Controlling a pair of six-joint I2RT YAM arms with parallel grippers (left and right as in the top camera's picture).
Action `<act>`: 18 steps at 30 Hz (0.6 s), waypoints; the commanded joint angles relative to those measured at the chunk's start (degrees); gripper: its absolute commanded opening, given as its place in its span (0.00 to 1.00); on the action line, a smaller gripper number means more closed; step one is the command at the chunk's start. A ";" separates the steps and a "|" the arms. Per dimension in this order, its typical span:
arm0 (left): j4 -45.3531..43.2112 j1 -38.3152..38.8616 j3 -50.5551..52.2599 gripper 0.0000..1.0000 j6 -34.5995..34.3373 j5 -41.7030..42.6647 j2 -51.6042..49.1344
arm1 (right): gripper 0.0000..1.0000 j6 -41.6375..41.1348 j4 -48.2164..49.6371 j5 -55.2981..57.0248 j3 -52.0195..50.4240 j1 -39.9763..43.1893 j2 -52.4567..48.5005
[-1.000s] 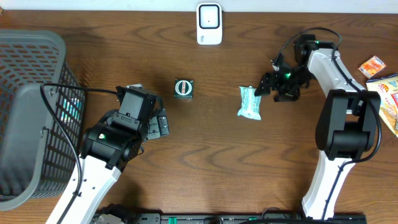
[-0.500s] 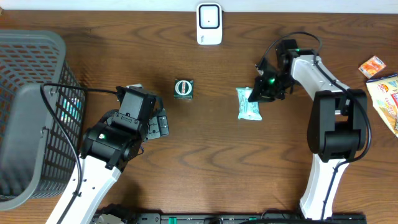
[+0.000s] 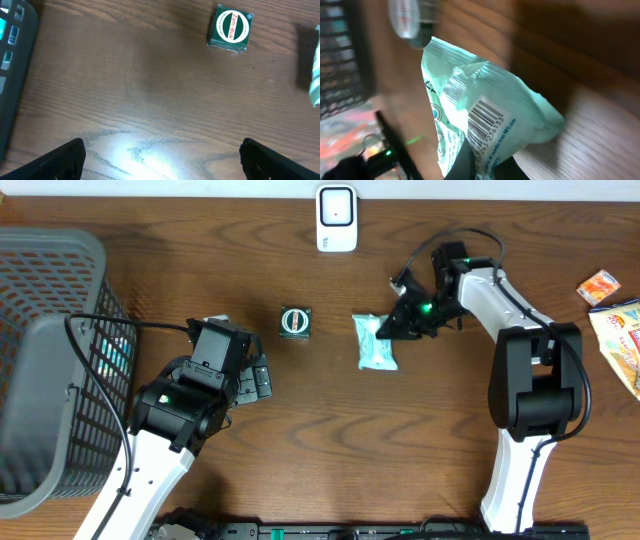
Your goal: Scan the item barcode
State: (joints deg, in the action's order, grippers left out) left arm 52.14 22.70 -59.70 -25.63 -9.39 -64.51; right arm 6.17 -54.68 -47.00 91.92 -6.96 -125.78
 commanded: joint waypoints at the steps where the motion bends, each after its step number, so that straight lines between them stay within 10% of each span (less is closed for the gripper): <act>1: 0.13 -0.20 -0.24 0.98 0.11 -0.94 -0.22 | 0.01 8.52 1.20 -13.62 1.46 0.55 4.59; 18: 0.13 -0.20 -0.24 0.98 0.11 -0.96 -0.22 | 0.01 12.76 1.86 -15.34 1.44 -0.22 8.15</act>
State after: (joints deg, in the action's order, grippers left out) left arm 52.14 22.70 -59.70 -25.63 -9.39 -64.51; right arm 17.43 -52.86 -59.94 92.47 -6.90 -118.83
